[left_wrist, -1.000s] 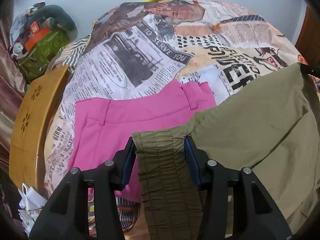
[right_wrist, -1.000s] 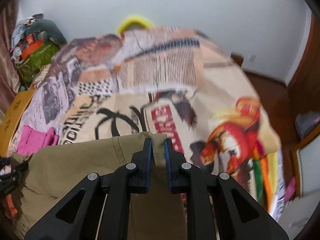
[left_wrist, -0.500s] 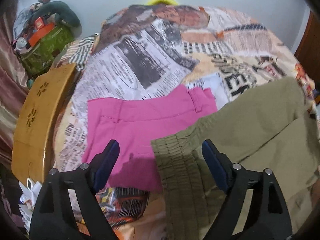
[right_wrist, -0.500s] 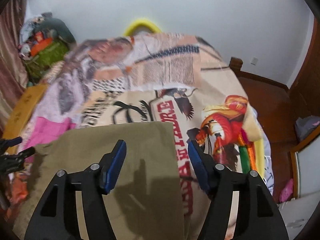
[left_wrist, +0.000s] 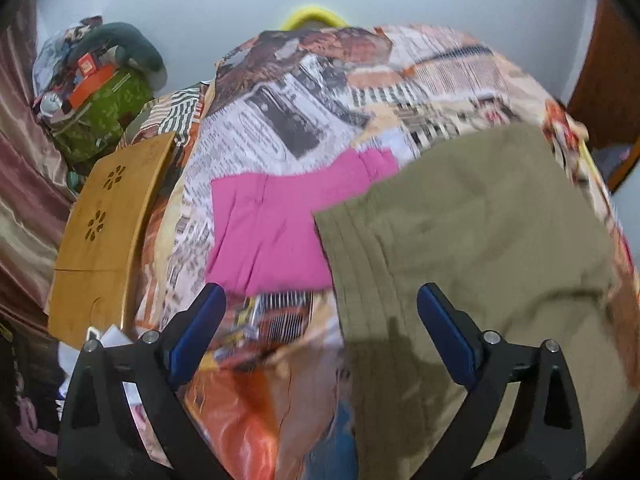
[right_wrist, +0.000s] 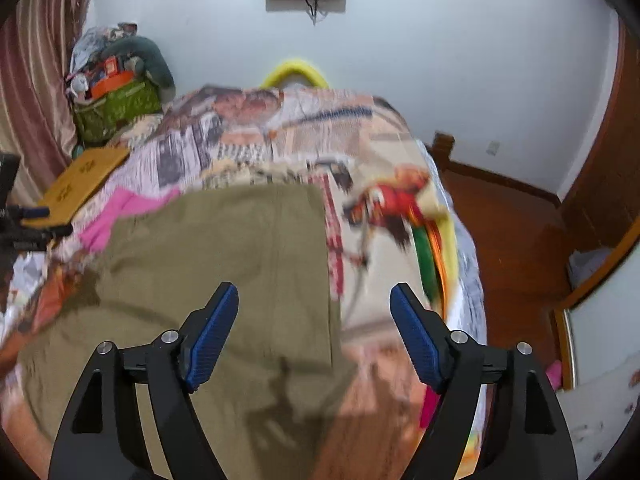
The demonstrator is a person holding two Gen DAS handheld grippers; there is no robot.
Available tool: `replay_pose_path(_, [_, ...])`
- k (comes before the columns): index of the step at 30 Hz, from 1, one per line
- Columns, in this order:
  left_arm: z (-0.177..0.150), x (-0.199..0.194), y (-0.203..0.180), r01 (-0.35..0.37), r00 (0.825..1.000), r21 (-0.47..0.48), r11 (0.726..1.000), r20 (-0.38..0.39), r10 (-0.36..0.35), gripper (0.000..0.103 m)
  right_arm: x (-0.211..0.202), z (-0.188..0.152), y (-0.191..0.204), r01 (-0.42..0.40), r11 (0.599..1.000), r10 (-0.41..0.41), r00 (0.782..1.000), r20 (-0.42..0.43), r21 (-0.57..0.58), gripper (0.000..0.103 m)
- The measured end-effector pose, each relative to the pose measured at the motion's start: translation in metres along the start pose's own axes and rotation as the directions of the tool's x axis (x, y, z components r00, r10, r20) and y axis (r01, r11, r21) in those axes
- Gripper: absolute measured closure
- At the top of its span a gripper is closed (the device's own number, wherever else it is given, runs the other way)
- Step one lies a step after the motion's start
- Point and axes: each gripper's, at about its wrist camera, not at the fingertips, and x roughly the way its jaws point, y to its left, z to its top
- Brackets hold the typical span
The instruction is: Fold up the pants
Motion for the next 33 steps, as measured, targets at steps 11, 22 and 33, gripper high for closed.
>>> replay_pose_path(11, [-0.091, 0.006, -0.022, 0.067, 0.991, 0.0, 0.998, -0.118, -0.066, 0.005, 0.009, -0.118, -0.011, -0.128, 0.948, 0.19, 0.962, -0.196, 0.29, 0.028])
replay_pose_path(22, [-0.103, -0.004, -0.009, 0.186, 0.968, -0.111, 0.976, -0.152, -0.201, 0.005, 0.009, -0.151, 0.017, -0.21, 0.911, 0.293, 0.935, -0.198, 0.354, 0.063])
replay_pose_path(33, [-0.115, 0.002, -0.007, 0.179, 0.975, -0.035, 0.983, -0.13, -0.182, 0.002, -0.005, -0.153, 0.048, -0.192, 0.97, 0.225, 0.937, -0.265, 0.147, 0.092])
